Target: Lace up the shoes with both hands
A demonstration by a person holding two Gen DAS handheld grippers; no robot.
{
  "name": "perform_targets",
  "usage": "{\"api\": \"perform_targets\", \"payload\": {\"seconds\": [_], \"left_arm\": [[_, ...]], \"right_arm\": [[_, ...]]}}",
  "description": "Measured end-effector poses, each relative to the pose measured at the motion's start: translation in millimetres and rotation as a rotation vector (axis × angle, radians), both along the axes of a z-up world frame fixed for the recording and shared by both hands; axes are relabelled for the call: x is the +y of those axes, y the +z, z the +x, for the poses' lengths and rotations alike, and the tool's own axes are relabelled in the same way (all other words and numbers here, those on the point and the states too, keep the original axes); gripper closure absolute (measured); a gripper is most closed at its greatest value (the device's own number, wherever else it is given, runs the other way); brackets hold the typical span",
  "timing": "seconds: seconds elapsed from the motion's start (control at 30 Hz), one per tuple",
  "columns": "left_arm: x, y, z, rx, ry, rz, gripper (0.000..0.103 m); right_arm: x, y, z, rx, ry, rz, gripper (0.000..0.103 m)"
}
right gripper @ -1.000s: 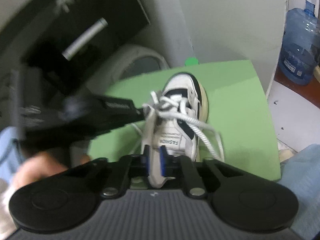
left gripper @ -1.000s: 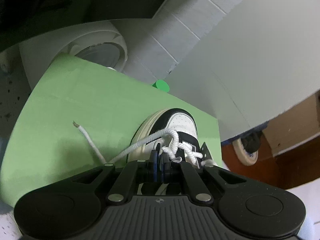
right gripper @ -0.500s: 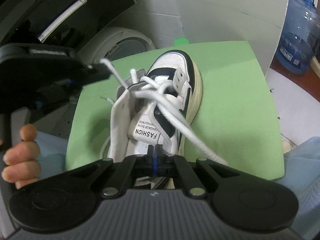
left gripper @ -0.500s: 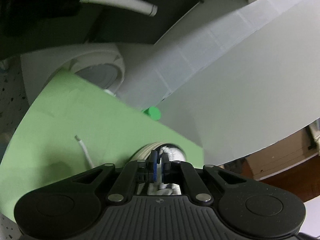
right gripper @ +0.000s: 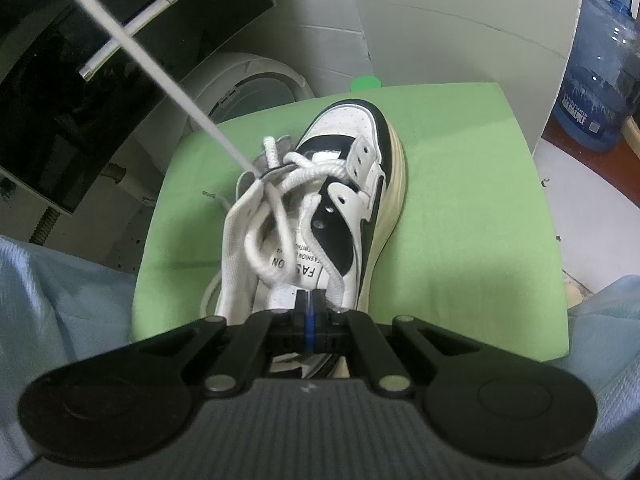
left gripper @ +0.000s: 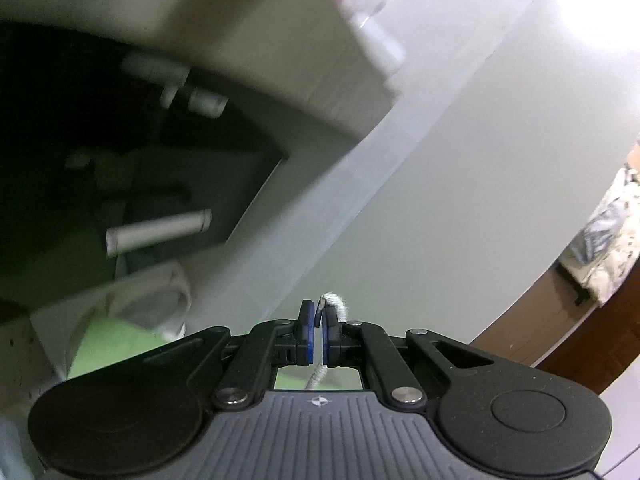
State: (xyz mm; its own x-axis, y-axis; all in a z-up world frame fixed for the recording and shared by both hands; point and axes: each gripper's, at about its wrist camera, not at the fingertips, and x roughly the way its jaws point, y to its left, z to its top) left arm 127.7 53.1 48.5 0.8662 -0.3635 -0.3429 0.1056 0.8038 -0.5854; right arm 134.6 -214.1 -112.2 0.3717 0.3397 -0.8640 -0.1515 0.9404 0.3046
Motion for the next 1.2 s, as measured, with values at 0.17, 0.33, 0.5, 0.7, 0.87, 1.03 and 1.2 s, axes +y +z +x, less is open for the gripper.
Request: {"api": "perform_targets", "payload": {"seconds": [0.17,0.33,0.5,0.7,0.87,1.03,1.2], "left_arm": [[15,44,-10,-0.106,0.009,-0.028,0.100],[27,91,-18,-0.195,0.020,-0.054,0.100],[30,125,-18,-0.263,0.020,-0.023,0.100],[27,135,-11,-0.253,0.022,-0.017,0.100],[22,122,-5,-0.198,0.008,0.023,0.100],[24,109,-12,-0.188,-0.027,0.026,0.100],[34,106,-19,-0.179,-0.022,0.000,0.100]], "right_arm": [[0,-3,2,-0.001,0.002,-0.005,0.103],[2,-4,3,-0.002,0.003,-0.008,0.103],[3,-5,4,0.000,0.004,-0.011,0.103],[5,-11,5,0.028,0.010,-0.035,0.103],[7,-10,5,0.030,0.040,0.009,0.103],[2,11,-4,-0.061,0.025,0.047,0.088],[-11,28,-10,-0.121,-0.026,0.107,0.084]]}}
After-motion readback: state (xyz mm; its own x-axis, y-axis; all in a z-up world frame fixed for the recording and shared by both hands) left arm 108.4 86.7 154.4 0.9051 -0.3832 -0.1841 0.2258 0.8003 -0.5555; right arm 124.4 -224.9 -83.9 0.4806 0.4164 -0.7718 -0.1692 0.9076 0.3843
